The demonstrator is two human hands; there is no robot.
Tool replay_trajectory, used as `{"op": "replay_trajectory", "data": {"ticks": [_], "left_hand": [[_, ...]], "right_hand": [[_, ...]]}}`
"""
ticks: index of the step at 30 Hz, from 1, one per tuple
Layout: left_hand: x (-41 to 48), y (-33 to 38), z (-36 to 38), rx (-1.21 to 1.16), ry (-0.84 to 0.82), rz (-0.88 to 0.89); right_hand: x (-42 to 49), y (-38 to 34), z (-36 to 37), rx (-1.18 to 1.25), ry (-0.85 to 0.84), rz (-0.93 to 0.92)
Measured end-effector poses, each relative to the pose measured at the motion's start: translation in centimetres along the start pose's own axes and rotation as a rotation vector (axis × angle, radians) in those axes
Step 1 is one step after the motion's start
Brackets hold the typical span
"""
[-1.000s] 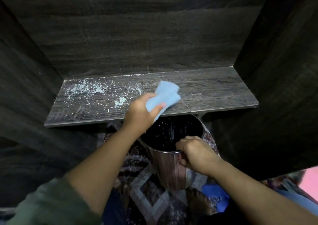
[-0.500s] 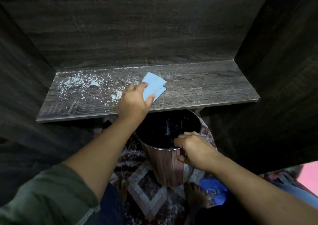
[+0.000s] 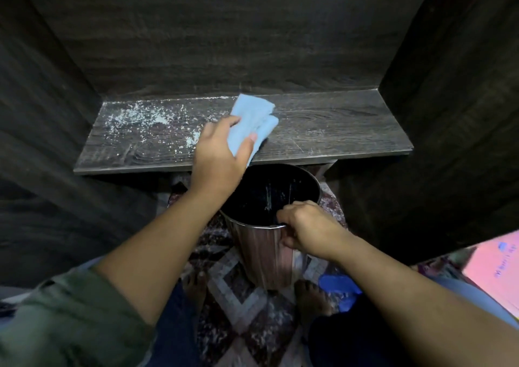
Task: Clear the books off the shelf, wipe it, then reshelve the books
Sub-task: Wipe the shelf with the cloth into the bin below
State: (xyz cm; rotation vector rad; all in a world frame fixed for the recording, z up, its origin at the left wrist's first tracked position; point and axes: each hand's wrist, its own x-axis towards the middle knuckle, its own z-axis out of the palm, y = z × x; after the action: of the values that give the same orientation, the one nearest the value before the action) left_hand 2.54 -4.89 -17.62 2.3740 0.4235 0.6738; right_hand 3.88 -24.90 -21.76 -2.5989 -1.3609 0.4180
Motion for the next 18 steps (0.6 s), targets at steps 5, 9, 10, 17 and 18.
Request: {"op": "replay_trajectory", "data": {"ticks": [5, 9, 10, 17, 18], "left_hand": [[-0.7, -0.9, 1.0, 0.119, -0.113, 0.013], [-0.3, -1.1, 1.0, 0.127, -0.096, 0.078], [-0.5, -1.6, 1.2, 0.171, -0.166, 0.045], [-0.5, -2.5, -1.5, 0.038, 0.033, 0.006], [-0.4, -3.2, -2.4, 0.021, 0.080, -0.039]], "right_hand": [[0.0, 0.0, 0.0, -0.004, 0.003, -0.011], [0.6, 0.2, 0.1, 0.003, 0.019, -0.010], [0.8, 0.2, 0.1, 0.001, 0.016, -0.009], [3.0, -0.9, 0.1, -0.022, 0.005, -0.038], [3.3, -1.1, 0.1, -0.024, 0.001, -0.042]]}}
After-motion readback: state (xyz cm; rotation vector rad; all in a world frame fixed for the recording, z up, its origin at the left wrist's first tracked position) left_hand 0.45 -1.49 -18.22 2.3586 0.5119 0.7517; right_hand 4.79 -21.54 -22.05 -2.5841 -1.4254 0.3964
